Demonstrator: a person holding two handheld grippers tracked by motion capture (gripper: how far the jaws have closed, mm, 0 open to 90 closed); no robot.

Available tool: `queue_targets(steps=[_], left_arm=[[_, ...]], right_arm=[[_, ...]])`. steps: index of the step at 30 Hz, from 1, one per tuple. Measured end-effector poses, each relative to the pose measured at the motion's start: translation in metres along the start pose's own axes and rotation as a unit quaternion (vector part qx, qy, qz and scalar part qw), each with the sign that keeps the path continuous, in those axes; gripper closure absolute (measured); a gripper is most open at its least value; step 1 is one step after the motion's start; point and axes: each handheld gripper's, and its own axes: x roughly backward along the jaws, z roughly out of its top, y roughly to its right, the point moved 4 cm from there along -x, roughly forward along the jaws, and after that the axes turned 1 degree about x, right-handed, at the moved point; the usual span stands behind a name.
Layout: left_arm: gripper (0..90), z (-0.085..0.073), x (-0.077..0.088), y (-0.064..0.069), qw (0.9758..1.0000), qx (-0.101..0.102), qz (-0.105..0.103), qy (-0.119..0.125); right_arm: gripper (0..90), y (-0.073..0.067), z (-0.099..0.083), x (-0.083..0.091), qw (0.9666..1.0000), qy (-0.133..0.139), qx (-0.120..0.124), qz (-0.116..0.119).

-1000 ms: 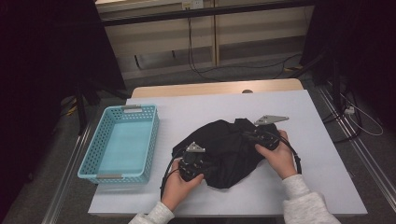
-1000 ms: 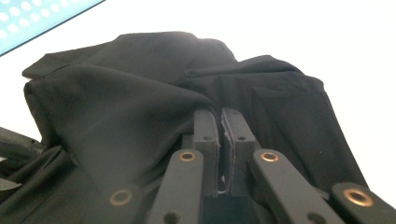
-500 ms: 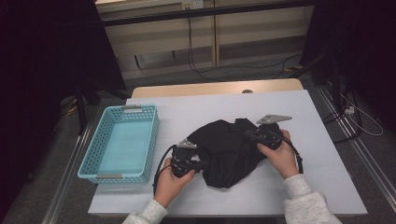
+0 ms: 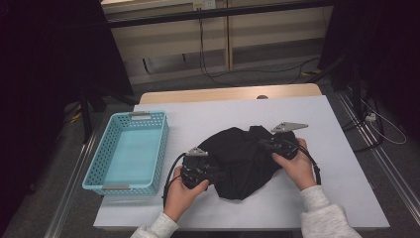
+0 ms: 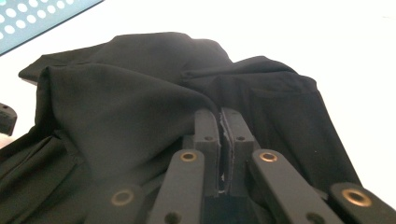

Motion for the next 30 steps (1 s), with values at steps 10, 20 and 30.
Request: queue_targets(steps=[10,20,30], left_arm=[[32.2,-0.002,-0.015,0.002,0.9993,-0.017,0.032,0.006],[49.3,-0.006,-0.028,0.01,0.9993,-0.019,0.029,-0.017],[77.5,-0.004,-0.027,0.013,0.999,-0.023,0.022,-0.032]], right_arm=[[86.4,-0.003,-0.002,0.0,1.0,-0.002,0.003,0.002],[86.4,-0.003,-0.002,0.001,1.0,-0.001,0.003,0.0],[86.3,-0.003,-0.001,0.003,1.0,0.005,-0.002,-0.001]])
